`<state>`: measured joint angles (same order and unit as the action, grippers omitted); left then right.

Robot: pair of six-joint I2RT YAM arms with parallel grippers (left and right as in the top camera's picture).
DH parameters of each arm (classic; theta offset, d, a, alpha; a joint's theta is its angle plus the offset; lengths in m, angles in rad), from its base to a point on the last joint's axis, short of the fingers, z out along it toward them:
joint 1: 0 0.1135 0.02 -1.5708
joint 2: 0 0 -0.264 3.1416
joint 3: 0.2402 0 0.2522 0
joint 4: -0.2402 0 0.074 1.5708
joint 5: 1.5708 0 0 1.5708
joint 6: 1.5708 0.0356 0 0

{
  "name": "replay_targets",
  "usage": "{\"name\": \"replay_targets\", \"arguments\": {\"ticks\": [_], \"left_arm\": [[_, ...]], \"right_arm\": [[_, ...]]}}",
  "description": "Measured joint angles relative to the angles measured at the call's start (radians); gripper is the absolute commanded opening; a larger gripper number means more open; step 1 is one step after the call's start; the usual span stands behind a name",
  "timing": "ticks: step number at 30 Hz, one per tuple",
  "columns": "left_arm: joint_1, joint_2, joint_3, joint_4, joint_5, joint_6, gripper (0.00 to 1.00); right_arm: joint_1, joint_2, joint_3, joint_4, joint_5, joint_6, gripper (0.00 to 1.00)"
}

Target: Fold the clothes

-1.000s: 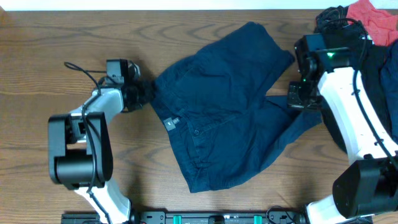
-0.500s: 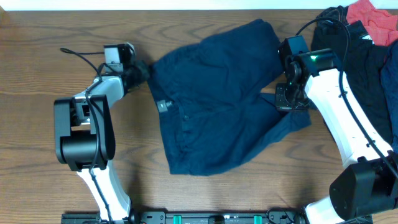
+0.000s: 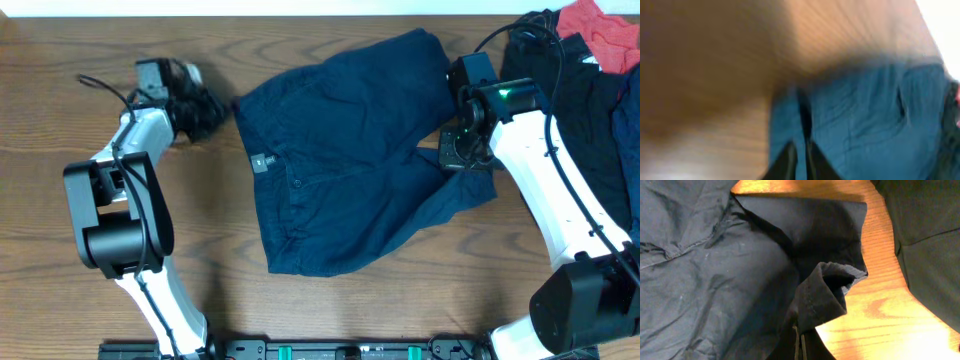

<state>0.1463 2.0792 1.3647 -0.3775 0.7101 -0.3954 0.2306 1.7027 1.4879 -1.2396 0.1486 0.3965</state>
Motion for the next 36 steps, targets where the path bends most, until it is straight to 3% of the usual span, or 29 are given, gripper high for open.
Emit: {"name": "replay_targets", "arguments": {"ticks": [3, 6, 9, 12, 22, 26, 30, 36], "left_arm": [[-0.036, 0.000, -0.014, -0.209, 0.103, 0.087, 0.11], [-0.084, 0.000, -0.037, -0.278, 0.152, 0.172, 0.15], [-0.134, 0.000, -0.056, -0.286, 0.181, 0.228, 0.17], [-0.170, 0.000, -0.070, -0.288, 0.196, 0.263, 0.30], [-0.199, -0.007, -0.126, -0.276, 0.121, 0.285, 0.32], [-0.206, -0.009, -0.128, -0.260, 0.122, 0.290, 0.26], [-0.225, -0.009, -0.132, -0.213, 0.140, 0.292, 0.06], [-0.245, -0.009, -0.132, -0.236, 0.163, 0.301, 0.06]], "right_arm": [[0.000, 0.000, 0.000, 0.000, -0.001, 0.002, 0.01], [0.000, 0.000, 0.000, -0.001, -0.002, 0.002, 0.01], [0.000, 0.000, 0.000, -0.001, -0.002, 0.002, 0.01], [0.000, 0.000, 0.000, -0.002, -0.003, 0.002, 0.01], [0.000, 0.000, 0.000, -0.020, -0.003, 0.002, 0.01], [0.000, 0.000, 0.000, -0.023, -0.003, 0.002, 0.01], [0.000, 0.000, 0.000, -0.024, -0.003, 0.002, 0.01], [0.000, 0.000, 0.000, -0.032, -0.002, 0.002, 0.01]]}}
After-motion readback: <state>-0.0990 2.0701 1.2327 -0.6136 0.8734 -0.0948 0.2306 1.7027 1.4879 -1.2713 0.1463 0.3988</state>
